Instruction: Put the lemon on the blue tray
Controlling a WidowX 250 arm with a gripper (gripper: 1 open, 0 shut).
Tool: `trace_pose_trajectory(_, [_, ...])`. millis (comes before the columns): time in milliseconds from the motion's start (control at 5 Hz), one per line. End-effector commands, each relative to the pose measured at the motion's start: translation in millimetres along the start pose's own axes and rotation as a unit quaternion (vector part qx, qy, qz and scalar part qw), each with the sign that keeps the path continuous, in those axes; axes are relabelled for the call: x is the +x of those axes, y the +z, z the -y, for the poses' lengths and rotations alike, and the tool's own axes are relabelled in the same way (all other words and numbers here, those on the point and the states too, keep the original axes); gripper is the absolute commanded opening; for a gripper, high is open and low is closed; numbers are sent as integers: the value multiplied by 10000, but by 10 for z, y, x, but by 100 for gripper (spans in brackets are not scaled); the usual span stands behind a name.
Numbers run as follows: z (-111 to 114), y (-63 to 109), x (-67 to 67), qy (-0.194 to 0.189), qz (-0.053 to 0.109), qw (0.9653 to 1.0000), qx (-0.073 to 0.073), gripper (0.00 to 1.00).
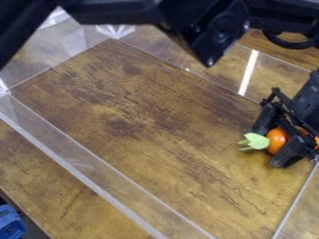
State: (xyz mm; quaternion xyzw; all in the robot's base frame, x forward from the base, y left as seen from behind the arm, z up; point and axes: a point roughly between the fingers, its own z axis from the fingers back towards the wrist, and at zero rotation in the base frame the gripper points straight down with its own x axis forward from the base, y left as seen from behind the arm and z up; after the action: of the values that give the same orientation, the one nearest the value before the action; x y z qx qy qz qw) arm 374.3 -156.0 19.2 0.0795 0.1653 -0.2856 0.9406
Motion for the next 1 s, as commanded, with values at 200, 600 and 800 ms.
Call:
trace_pose_trajectory(200, [-113, 76, -54, 226, 173, 9996, -93, 0])
trace_pose_trajectory(600, [-140, 95, -231, 233, 146, 9995, -142, 0])
trace_pose_trajectory(800, [-79, 141, -233, -76, 139, 9999, -55, 0])
